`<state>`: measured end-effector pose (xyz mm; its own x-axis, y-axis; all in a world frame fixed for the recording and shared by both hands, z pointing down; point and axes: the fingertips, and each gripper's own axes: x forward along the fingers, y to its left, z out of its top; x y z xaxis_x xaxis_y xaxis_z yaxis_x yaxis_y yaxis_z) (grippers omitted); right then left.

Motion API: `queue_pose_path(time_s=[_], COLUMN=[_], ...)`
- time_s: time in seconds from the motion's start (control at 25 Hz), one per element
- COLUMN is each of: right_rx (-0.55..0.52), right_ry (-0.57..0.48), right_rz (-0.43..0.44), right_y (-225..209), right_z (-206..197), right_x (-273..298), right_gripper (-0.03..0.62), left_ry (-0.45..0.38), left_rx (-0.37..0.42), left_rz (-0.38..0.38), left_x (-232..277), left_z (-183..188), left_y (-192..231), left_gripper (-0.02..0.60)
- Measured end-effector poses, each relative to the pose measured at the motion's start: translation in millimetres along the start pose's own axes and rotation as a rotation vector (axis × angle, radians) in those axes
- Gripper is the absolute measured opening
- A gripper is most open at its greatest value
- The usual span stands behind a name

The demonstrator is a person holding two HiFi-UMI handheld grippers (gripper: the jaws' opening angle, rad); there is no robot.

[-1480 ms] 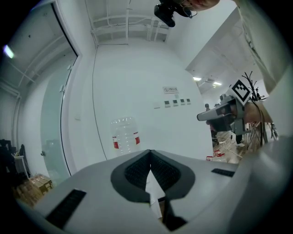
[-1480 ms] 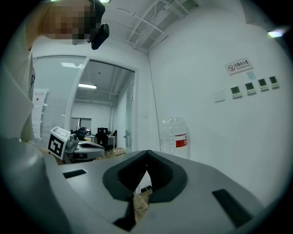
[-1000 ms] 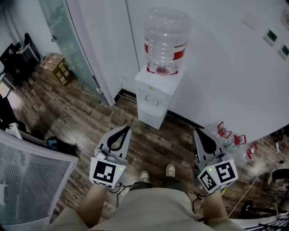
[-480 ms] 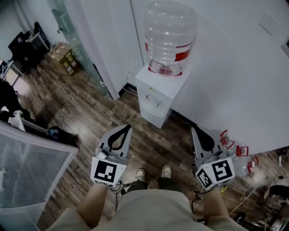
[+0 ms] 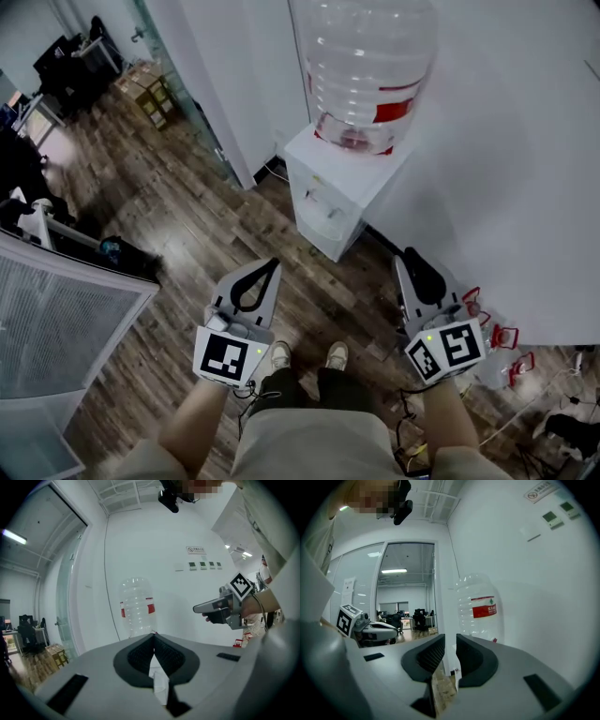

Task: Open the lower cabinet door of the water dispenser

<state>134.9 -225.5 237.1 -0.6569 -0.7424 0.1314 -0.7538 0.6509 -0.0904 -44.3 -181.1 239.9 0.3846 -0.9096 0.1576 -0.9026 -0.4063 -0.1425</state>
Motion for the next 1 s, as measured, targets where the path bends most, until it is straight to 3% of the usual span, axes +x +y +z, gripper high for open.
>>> queue_pose_path(time_s=[0.08,0.36,0.52,0.8,1.0], right_rx=[-0.001,0.027,0.044,0.023,0.046], right_ry=[-0.003,0.005,0.04,0.087,0.13], right_rz=[0.009,-0.018,-0.005,-0.012,-0.012], right_y=[-9,-36,-44,-64,-72], right_z=[-19,-102,-154,-261,-335], right_x=[16,61,84,127,160], right_gripper=[0.117,0.197,0.173,0.199,0.223], left_ry=[0.006,0.036,0.045,0.085,0.091], left_rx=[0.008,0.018,0.003,0.011,0.121], left_rz=[-0.002,-0.031,-0.044,-0.072,-0.124], left_x=[13,46,66,107,135], left_z=[-15,-85,-123,-216,-275], left_y=[0,-1,-1,1,-4], left_gripper=[0.006,0.006,0.006,0.006,0.006])
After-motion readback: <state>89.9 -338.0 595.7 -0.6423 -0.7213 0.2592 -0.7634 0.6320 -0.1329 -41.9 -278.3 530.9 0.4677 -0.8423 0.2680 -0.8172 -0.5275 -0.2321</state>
